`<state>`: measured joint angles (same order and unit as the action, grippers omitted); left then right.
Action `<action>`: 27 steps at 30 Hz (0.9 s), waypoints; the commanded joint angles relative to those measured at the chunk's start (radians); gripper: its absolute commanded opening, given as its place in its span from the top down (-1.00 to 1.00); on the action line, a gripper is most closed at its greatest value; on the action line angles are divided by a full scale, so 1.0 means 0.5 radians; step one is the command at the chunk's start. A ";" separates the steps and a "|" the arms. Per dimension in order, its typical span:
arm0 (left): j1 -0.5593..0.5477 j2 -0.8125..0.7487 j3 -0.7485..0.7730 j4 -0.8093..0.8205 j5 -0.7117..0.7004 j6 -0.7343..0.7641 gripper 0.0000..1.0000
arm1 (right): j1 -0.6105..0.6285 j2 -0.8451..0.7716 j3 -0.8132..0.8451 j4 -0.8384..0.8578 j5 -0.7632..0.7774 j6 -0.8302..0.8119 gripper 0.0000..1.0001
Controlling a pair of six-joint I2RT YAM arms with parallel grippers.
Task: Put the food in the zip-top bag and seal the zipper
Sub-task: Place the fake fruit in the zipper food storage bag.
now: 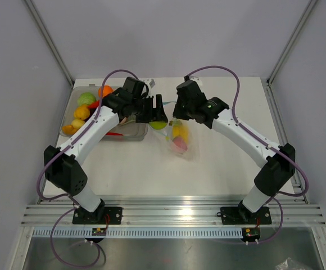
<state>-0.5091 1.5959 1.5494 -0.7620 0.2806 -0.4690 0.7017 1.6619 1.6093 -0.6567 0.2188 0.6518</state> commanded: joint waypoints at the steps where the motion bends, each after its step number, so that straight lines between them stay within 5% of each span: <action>1: -0.022 0.033 -0.006 0.103 0.108 -0.034 0.00 | 0.026 -0.142 -0.006 0.055 0.050 0.025 1.00; 12: -0.105 0.051 -0.083 0.088 0.187 -0.065 -0.18 | 0.026 -0.121 0.003 0.092 0.026 0.037 1.00; 15: -0.141 0.027 -0.129 0.085 0.190 -0.065 -0.71 | 0.026 -0.127 -0.003 0.089 0.026 0.031 1.00; 17: -0.154 0.008 -0.132 0.055 0.187 -0.047 -0.82 | 0.026 -0.136 -0.006 0.089 0.029 0.028 1.00; 23: -0.157 -0.130 0.009 -0.108 0.111 0.018 -0.83 | 0.026 -0.152 -0.034 0.095 0.035 0.034 1.00; 26: -0.154 -0.200 0.107 -0.172 0.074 0.042 -0.60 | 0.026 -0.158 -0.040 0.099 0.035 0.034 1.00; 27: -0.154 -0.228 0.126 -0.188 0.044 0.042 -0.35 | 0.026 -0.161 -0.043 0.099 0.035 0.034 1.00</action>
<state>-0.5858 1.5757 1.5318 -0.8379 0.3298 -0.4797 0.7025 1.6279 1.5867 -0.6479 0.2188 0.6567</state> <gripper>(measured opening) 0.751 0.012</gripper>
